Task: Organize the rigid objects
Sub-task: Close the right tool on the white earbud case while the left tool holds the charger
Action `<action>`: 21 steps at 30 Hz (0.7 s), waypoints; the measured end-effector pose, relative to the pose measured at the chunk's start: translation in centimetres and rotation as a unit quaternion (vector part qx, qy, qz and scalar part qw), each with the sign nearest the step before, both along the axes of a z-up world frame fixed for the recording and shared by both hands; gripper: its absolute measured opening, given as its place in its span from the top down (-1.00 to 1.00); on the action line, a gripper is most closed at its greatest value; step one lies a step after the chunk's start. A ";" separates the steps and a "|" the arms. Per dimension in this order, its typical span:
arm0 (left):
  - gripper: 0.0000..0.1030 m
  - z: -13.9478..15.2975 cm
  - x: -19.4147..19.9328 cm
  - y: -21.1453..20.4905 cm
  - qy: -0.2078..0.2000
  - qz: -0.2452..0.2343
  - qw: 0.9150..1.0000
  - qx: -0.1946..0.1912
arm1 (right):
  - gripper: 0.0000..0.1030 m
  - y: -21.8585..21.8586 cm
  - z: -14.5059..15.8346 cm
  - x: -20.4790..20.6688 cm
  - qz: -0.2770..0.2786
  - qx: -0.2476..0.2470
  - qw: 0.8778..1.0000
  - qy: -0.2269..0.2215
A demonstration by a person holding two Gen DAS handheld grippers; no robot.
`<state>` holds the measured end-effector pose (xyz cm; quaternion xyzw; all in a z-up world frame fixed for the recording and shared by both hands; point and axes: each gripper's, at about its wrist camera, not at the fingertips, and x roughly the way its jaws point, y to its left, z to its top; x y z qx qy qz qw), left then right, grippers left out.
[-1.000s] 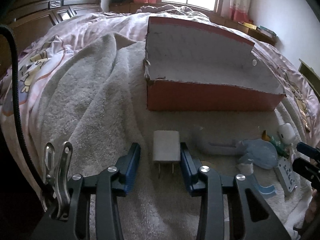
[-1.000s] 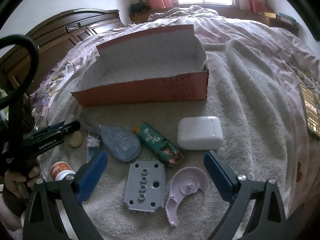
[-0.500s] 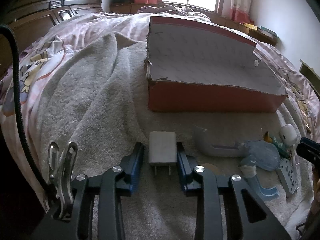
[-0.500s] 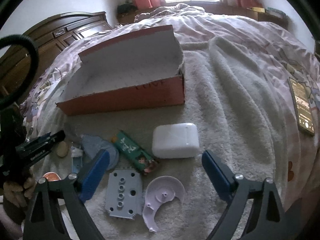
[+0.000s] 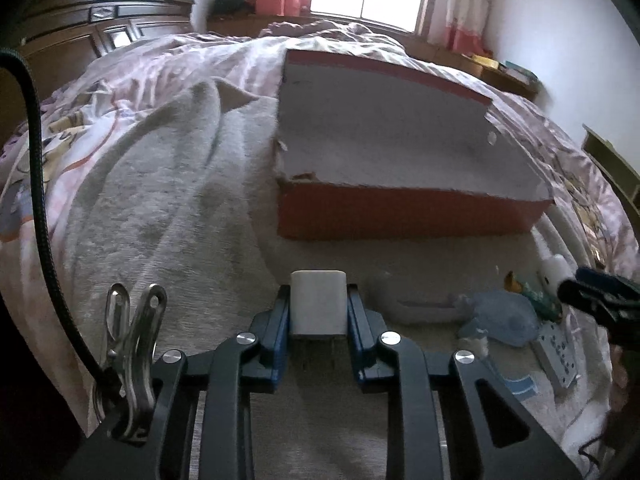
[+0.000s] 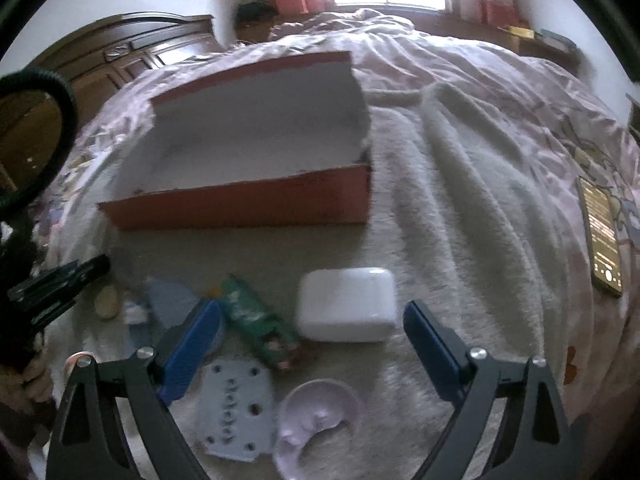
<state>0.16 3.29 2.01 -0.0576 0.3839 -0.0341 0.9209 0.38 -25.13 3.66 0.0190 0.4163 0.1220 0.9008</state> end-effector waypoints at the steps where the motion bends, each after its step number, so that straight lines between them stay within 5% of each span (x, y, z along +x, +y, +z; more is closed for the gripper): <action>1: 0.51 -0.2 0.1 -0.2 0.003 -0.004 1.000 0.002 | -0.86 -0.2 -0.2 0.3 -0.003 0.001 1.000 0.005; 15: 0.51 -0.9 0.8 -1.0 0.012 -0.013 1.000 0.017 | -0.75 -0.3 -2.0 1.8 -0.006 0.010 1.000 0.019; 21: 0.51 -0.9 0.9 -1.0 0.013 -0.012 1.000 0.015 | -0.15 -1.3 -1.8 1.5 -0.042 0.013 0.999 0.010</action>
